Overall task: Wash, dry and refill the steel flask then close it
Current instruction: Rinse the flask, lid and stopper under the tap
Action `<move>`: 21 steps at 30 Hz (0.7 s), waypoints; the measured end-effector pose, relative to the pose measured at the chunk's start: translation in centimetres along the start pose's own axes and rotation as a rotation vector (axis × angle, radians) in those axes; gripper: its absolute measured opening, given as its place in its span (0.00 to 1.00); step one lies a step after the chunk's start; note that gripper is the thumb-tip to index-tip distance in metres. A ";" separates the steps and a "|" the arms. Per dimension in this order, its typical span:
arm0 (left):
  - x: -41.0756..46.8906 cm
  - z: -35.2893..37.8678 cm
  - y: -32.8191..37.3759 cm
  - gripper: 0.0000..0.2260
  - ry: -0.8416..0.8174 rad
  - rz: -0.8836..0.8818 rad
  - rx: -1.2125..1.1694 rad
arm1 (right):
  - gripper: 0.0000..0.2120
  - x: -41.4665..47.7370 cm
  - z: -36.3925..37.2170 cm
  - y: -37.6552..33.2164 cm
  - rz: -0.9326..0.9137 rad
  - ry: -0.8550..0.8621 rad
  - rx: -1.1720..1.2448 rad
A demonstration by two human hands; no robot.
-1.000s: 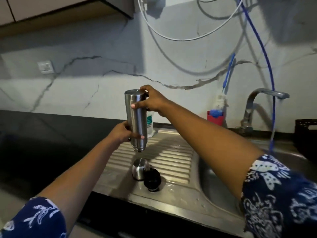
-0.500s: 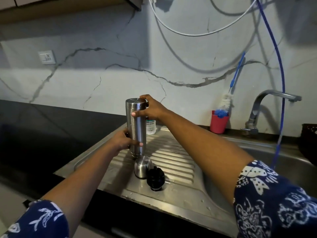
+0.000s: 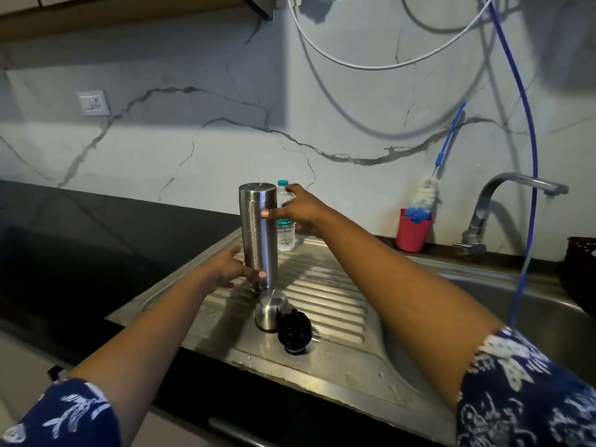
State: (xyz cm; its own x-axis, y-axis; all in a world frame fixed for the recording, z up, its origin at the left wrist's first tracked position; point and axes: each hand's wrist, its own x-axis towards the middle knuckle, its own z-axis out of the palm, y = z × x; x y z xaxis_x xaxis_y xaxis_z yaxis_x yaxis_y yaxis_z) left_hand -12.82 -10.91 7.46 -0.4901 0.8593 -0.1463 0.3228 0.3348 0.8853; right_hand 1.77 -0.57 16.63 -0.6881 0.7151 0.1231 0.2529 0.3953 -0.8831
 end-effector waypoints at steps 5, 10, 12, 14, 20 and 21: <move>-1.8 -1.4 -1.8 0.05 0.080 -0.162 0.001 | 0.14 -3.3 -0.3 4.4 0.288 -0.208 -0.197; -4.4 1.1 -1.7 0.06 -0.071 -0.254 -0.034 | 0.16 -5.3 2.9 6.9 0.493 -0.401 -0.288; -5.2 2.0 -1.3 0.08 -0.083 -0.248 -0.028 | 0.21 -5.8 3.8 6.5 0.485 -0.414 -0.297; -5.7 2.6 -1.1 0.10 -0.052 -0.236 -0.057 | 0.20 -6.2 4.0 6.0 0.451 -0.398 -0.303; -8.7 3.4 1.7 0.05 0.166 0.027 -0.356 | 0.20 -7.0 2.3 4.3 0.317 -0.168 -0.022; -9.5 4.0 2.6 0.03 0.202 0.109 -0.401 | 0.19 -7.3 1.6 4.1 0.250 -0.093 0.005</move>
State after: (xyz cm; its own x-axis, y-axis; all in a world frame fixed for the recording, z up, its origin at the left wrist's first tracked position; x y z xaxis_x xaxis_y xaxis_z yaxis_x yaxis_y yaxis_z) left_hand -4.08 -16.64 9.40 -0.6315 0.7753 0.0110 0.0621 0.0364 0.9974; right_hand 6.72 -5.08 11.38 -0.6643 0.7340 -0.1410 0.4197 0.2102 -0.8830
